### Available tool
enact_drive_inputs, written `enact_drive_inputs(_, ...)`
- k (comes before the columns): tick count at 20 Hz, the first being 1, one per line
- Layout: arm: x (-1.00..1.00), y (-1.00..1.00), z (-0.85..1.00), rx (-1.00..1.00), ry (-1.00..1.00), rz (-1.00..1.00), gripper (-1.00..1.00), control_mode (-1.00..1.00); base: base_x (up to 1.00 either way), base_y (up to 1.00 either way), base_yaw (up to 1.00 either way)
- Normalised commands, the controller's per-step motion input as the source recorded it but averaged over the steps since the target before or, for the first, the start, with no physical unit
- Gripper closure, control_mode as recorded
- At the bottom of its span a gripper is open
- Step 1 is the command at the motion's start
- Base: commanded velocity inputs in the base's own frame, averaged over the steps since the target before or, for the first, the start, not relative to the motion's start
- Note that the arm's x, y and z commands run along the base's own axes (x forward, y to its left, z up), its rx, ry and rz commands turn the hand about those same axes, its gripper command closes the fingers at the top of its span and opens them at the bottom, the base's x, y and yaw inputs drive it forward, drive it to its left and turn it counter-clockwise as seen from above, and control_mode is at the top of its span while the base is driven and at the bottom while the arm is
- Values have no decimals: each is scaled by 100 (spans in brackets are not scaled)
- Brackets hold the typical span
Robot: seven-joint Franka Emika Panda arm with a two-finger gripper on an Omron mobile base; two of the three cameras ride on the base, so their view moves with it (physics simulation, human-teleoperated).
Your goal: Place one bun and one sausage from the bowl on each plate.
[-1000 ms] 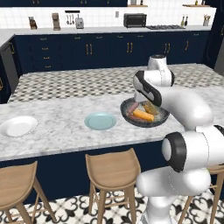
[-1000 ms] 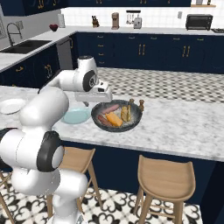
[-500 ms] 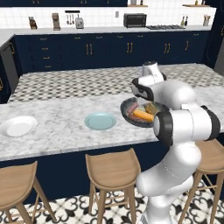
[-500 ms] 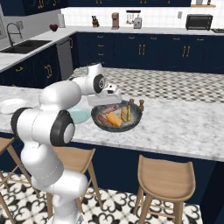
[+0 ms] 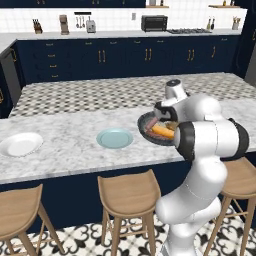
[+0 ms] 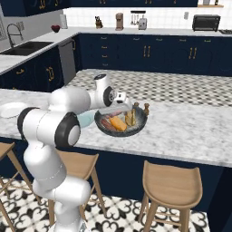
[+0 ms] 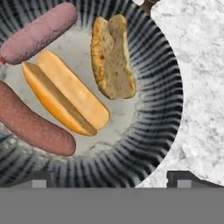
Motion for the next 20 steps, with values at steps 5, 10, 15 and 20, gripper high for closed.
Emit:
enact_drive_inputs(5, 48, -17, -12, 0, -3, 0, -100, -100, 0, 0, 0)
enact_drive_inputs(10, 61, -15, -6, 0, 6, 0, -100, -100, 0, 0, 0)
enact_drive_inputs(15, 41, -9, -23, 1, 6, 0, -100, -100, 0, 0, 0)
enact_drive_inputs(20, 29, -12, -33, 3, 7, 0, -100, -100, 0, 0, 0)
